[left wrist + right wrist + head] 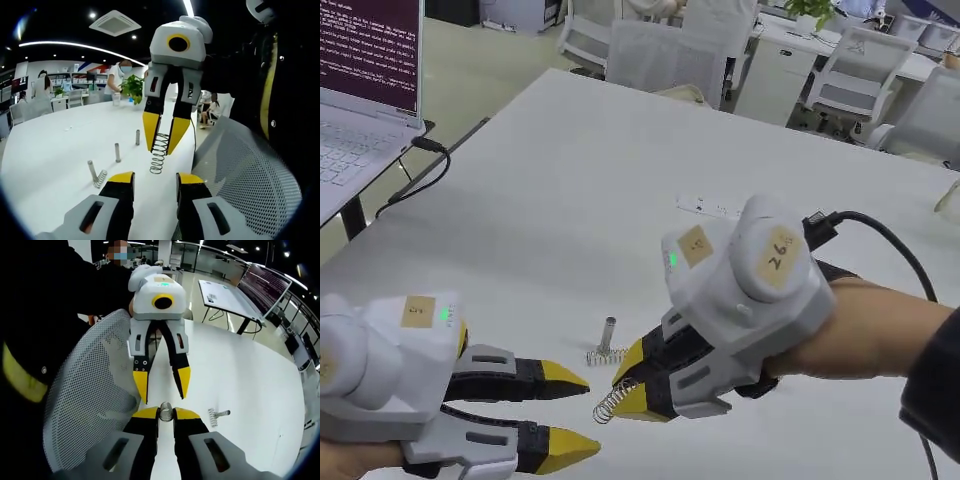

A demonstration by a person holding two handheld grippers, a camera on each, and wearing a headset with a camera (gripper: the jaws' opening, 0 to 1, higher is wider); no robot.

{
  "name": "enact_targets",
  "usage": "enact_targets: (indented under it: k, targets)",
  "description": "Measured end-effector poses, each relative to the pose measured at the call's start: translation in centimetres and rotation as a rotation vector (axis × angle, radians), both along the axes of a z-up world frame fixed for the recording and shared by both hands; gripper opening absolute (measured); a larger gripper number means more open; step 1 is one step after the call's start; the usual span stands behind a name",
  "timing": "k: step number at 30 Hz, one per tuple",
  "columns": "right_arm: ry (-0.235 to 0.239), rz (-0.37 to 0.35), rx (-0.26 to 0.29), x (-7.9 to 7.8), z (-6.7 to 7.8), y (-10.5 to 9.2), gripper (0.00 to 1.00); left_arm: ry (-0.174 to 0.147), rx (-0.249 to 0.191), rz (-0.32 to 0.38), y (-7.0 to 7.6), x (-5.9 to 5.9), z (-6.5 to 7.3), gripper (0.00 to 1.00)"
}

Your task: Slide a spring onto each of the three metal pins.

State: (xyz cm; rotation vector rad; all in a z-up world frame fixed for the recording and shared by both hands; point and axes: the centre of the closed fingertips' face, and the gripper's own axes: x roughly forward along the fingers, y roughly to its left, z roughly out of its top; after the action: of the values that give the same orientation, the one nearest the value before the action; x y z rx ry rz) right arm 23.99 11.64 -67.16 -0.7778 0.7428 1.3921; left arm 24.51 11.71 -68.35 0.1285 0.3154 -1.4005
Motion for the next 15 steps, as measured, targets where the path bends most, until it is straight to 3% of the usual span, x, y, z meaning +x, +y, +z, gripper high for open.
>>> enact_targets:
  k: [15]
  targets:
    - [-0.007, -0.017, -0.011, 0.31, -0.16, -0.70, 0.08, -0.005, 0.001, 0.049, 0.33, 0.76, -0.23, 0.49]
